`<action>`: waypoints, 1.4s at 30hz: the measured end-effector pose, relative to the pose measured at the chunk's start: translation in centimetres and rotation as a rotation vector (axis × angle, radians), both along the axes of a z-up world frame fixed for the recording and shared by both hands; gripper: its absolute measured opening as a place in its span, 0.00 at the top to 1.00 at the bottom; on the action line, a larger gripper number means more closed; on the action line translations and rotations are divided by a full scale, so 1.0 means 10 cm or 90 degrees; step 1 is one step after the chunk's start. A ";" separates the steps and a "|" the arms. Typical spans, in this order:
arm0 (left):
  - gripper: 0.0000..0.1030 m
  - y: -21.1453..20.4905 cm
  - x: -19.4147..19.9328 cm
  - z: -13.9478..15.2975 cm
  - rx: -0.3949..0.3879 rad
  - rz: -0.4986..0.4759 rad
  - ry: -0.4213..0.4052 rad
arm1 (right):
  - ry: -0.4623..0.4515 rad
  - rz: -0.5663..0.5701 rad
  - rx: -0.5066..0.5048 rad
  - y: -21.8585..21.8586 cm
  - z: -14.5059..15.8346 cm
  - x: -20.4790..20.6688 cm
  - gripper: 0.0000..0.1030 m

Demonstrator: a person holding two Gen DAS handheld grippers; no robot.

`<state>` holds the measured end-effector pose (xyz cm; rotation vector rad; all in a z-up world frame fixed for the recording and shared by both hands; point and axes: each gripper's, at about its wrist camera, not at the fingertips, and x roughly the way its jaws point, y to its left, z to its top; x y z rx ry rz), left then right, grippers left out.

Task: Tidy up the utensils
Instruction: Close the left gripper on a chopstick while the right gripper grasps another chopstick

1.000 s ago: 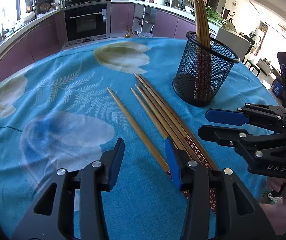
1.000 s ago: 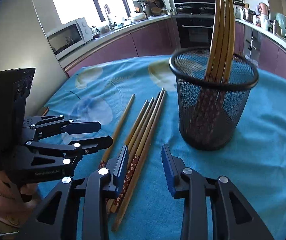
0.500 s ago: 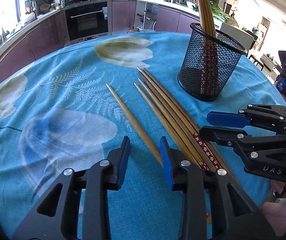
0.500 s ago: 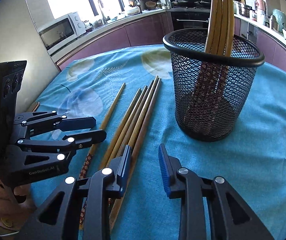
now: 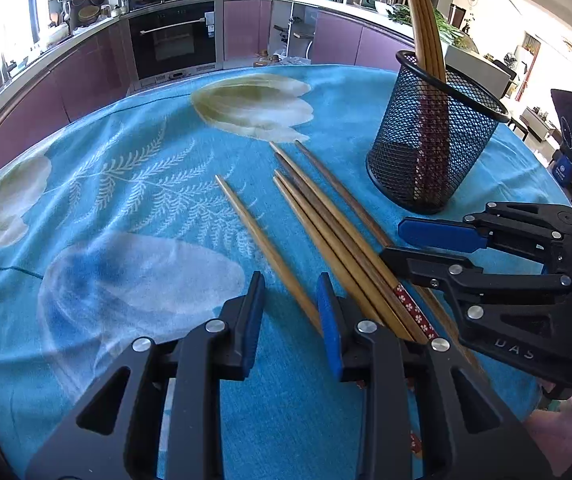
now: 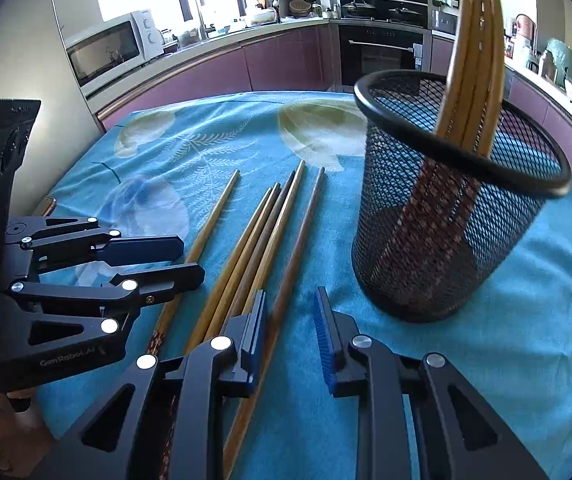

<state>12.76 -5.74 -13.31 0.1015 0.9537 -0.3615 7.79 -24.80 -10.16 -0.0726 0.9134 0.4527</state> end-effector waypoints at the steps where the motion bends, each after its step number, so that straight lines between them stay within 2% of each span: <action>1: 0.75 0.00 0.01 0.00 0.000 0.000 0.000 | 0.000 -0.001 -0.001 0.02 0.00 0.02 0.78; 4: 0.77 -0.01 0.04 0.00 0.001 0.002 0.000 | -0.003 -0.008 0.001 0.03 -0.01 0.05 0.80; 9: 0.82 -0.01 0.06 0.00 0.002 0.013 -0.003 | 0.003 -0.019 0.020 0.00 -0.02 0.08 0.91; 18: 0.89 0.09 0.08 0.00 -0.040 0.052 0.007 | 0.012 -0.033 0.051 -0.10 0.00 0.05 0.94; 26: 0.93 0.15 0.02 0.04 -0.064 0.060 0.007 | 0.002 -0.025 0.080 -0.18 0.09 -0.02 0.94; 33: 0.93 0.20 -0.08 0.22 -0.094 0.045 -0.012 | -0.035 -0.006 0.118 -0.26 0.32 -0.19 0.94; 42: 0.94 0.25 -0.27 0.71 -0.177 -0.014 -0.062 | -0.099 -0.014 0.165 -0.53 0.73 -0.39 0.94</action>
